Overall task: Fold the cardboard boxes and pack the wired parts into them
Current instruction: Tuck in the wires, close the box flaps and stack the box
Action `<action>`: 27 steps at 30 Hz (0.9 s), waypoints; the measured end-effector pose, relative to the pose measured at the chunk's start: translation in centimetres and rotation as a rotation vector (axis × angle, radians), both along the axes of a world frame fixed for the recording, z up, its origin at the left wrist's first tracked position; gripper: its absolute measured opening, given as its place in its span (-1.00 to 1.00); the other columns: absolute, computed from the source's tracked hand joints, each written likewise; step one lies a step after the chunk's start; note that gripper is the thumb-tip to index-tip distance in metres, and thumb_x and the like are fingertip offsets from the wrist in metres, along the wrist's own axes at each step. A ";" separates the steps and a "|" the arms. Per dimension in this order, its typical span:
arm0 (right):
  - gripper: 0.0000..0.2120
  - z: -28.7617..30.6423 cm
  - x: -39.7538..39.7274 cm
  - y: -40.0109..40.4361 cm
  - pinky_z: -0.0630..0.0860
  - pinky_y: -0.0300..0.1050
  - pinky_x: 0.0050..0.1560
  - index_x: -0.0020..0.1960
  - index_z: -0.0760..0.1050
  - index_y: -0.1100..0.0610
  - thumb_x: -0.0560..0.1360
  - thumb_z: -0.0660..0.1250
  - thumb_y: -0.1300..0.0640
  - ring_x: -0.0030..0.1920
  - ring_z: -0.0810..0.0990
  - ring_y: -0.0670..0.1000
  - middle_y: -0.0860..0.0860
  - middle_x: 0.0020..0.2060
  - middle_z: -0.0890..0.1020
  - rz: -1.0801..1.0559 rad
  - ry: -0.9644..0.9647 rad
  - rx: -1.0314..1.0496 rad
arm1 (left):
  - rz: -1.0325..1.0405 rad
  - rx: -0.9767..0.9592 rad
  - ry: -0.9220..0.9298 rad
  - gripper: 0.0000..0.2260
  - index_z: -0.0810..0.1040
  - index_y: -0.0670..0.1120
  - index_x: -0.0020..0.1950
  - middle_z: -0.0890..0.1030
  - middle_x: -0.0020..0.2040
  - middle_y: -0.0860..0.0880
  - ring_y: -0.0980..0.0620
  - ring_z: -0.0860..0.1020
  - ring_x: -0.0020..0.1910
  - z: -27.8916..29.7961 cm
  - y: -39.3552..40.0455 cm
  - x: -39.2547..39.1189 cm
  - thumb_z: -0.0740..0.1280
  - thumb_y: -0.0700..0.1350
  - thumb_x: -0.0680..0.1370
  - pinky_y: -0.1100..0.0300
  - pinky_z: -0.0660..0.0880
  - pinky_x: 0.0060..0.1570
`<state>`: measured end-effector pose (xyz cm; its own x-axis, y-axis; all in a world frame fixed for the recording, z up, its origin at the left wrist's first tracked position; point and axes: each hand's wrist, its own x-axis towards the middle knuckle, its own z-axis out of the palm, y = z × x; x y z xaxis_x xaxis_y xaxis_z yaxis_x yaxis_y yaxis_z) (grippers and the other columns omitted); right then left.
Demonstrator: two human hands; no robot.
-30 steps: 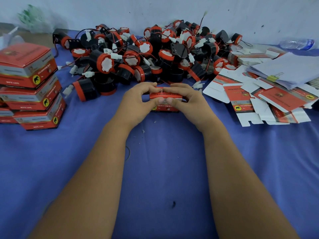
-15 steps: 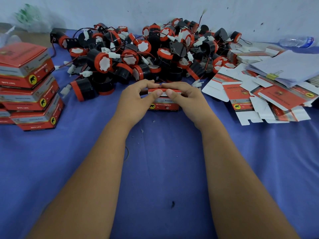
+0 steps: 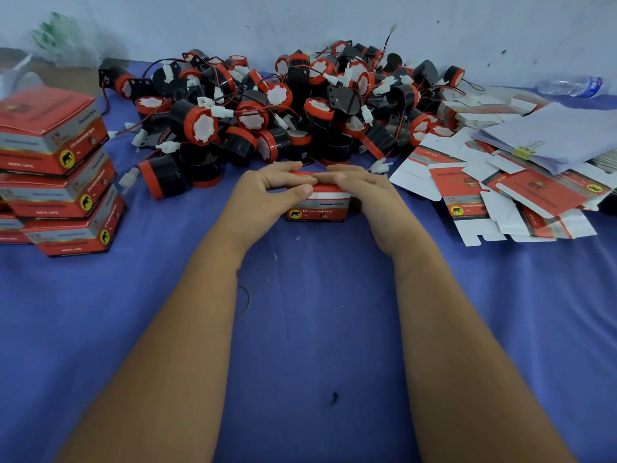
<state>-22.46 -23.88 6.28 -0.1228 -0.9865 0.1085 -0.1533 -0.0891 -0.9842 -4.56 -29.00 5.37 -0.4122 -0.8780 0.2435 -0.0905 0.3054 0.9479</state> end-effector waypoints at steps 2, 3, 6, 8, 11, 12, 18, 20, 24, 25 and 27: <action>-0.74 0.1 0.0 -0.1 0.48 -0.23 0.21 0.19 0.62 0.06 0.62 0.20 0.20 0.27 0.51 -0.04 0.00 0.30 0.52 -0.001 -0.038 0.012 | 0.024 -0.019 -0.007 -0.89 0.68 0.14 -0.04 0.56 0.28 0.11 0.24 0.49 0.25 0.0 0.1 -0.2 0.43 -0.08 0.54 0.42 0.50 0.06; -0.71 0.1 0.0 -0.2 0.50 -0.27 0.16 0.23 0.58 0.03 0.62 0.18 0.23 0.24 0.52 -0.06 0.00 0.29 0.53 0.005 -0.054 0.007 | 0.038 -0.019 -0.003 -0.92 0.68 0.13 -0.03 0.57 0.27 0.11 0.22 0.50 0.24 0.0 0.2 -0.3 0.43 -0.06 0.55 0.39 0.51 0.06; -0.64 0.2 0.1 -0.2 0.52 -0.39 0.02 0.32 0.48 -0.03 0.62 0.15 0.27 0.15 0.54 -0.13 0.00 0.27 0.52 0.021 -0.082 0.013 | 0.070 -0.020 0.007 -0.94 0.68 0.09 -0.04 0.58 0.23 0.12 0.19 0.52 0.23 -0.1 0.1 -0.7 0.41 -0.05 0.56 0.27 0.52 0.12; -0.63 0.2 0.1 -0.3 0.53 -0.39 -0.01 0.34 0.48 -0.02 0.62 0.14 0.27 0.15 0.54 -0.13 0.01 0.31 0.50 0.021 -0.076 0.024 | 0.076 -0.016 0.001 -0.94 0.68 0.08 -0.05 0.57 0.23 0.10 0.16 0.52 0.23 -0.2 0.1 -0.8 0.41 -0.06 0.57 0.22 0.53 0.16; -0.63 0.3 0.3 -0.2 0.52 -0.39 -0.05 0.33 0.48 0.00 0.63 0.11 0.28 0.14 0.55 -0.10 0.05 0.35 0.47 0.033 -0.041 0.029 | 0.067 -0.021 -0.016 -0.91 0.65 0.09 -0.06 0.55 0.26 0.05 0.10 0.51 0.24 -0.1 0.2 -1.0 0.40 -0.10 0.58 0.13 0.52 0.21; -0.62 0.3 0.4 -0.2 0.52 -0.38 -0.04 0.35 0.47 0.02 0.63 0.10 0.29 0.16 0.55 -0.07 0.08 0.35 0.45 0.036 -0.024 0.031 | 0.062 -0.025 -0.021 -0.88 0.64 0.12 -0.05 0.55 0.26 0.04 0.08 0.51 0.25 0.0 0.2 -1.1 0.39 -0.12 0.58 0.12 0.51 0.22; -0.62 0.6 0.8 -0.1 0.51 -0.39 -0.11 0.33 0.44 0.08 0.61 0.06 0.34 0.09 0.55 -0.02 0.12 0.30 0.47 0.037 -0.001 0.062 | -0.007 0.122 0.126 -0.67 0.58 0.17 0.18 0.59 0.23 0.04 0.09 0.59 0.16 0.3 0.5 -1.8 0.34 -0.25 0.60 0.22 0.58 0.06; -0.65 0.7 0.8 0.0 0.51 -0.41 -0.17 0.28 0.46 0.05 0.62 0.07 0.33 -0.02 0.55 -0.09 0.08 0.20 0.51 0.043 -0.002 0.073 | -0.015 0.171 0.182 -0.61 0.54 0.21 0.21 0.54 0.26 0.08 0.14 0.56 0.15 0.2 0.4 -2.0 0.32 -0.29 0.60 0.28 0.56 -0.01; -0.67 0.6 0.8 -0.2 0.48 -0.42 -0.22 0.22 0.49 0.01 0.62 0.08 0.30 -0.05 0.54 -0.10 0.01 0.11 0.53 0.018 0.005 0.086 | 0.059 0.360 0.379 -0.59 0.47 0.04 0.36 0.46 0.37 -0.09 0.04 0.51 0.26 0.3 0.0 -2.1 0.18 -0.36 0.63 0.32 0.56 -0.09; -0.67 0.5 0.8 -0.2 0.48 -0.43 -0.23 0.20 0.49 0.00 0.62 0.08 0.30 -0.06 0.53 -0.12 -0.03 0.07 0.54 0.009 0.012 0.086 | 0.070 0.406 0.443 -0.58 0.45 -0.02 0.40 0.45 0.38 -0.12 -0.01 0.48 0.32 0.3 -0.2 -2.0 0.15 -0.38 0.62 0.32 0.56 -0.07; -0.67 0.5 0.9 -0.3 0.48 -0.44 -0.24 0.18 0.50 -0.04 0.63 0.08 0.28 -0.07 0.53 -0.13 -0.09 0.03 0.53 -0.004 0.027 0.090 | 0.060 0.456 0.515 -0.54 0.43 -0.04 0.41 0.43 0.39 -0.16 -0.07 0.42 0.39 0.3 -0.3 -1.7 0.14 -0.44 0.61 0.30 0.57 -0.03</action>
